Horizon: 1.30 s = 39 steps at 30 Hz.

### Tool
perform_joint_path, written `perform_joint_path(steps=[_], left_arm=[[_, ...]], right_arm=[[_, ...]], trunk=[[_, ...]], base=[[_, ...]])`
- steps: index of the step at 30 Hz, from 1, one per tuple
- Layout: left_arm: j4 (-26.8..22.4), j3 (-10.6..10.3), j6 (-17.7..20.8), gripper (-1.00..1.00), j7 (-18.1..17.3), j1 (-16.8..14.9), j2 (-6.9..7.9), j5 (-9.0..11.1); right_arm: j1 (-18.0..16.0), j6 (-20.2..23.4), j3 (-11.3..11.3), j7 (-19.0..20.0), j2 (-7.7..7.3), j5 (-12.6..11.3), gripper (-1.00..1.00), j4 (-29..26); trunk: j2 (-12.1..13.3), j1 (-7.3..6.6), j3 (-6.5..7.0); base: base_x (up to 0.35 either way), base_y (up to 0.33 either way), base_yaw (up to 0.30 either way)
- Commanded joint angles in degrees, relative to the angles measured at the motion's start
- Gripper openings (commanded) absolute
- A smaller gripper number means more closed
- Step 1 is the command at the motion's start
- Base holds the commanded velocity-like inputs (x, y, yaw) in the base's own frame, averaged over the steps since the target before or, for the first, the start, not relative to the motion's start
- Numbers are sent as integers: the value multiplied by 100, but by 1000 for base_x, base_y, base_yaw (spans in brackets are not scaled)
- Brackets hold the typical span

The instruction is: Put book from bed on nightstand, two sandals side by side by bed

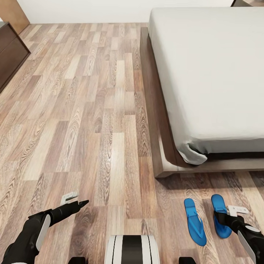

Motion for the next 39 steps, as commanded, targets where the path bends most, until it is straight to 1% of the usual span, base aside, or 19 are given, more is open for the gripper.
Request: perform_joint_path(steps=[1, 6, 9, 12, 22, 39], left_arm=[[-2, 9, 50, 100, -2, -2, -1, 44], [-2, 9, 50, 100, -2, -2, -1, 44], [-2, 9, 50, 100, -2, -2, -1, 44], [-2, 9, 50, 100, -2, -2, -1, 44], [-2, 2, 50, 100, -2, -2, -1, 44], [-2, -2, 50, 100, -2, -2, -10, 44]], right_arm=[[-3, 46, -18, 42, 1, -61, -100, -17], [-4, 158, -23, 49, 1, -59, -100, -72], [-3, 572, -20, 42, 1, -59, -100, -90], [-2, 793, -22, 39, 1, -59, -100, -99], [-2, 855, -21, 31, 1, -59, -100, -104], [-3, 849, -17, 30, 1, -53, -100, -103]], trunk=[[-1, -1, -3], [-1, -1, -3], [-1, -1, -3], [-1, -1, -3], [-1, -1, -3], [-24, 43, -380]], base=[[0, 0, 0], [0, 0, 0], [0, 0, 0], [0, 0, 0], [0, 0, 0], [0, 0, 0]])
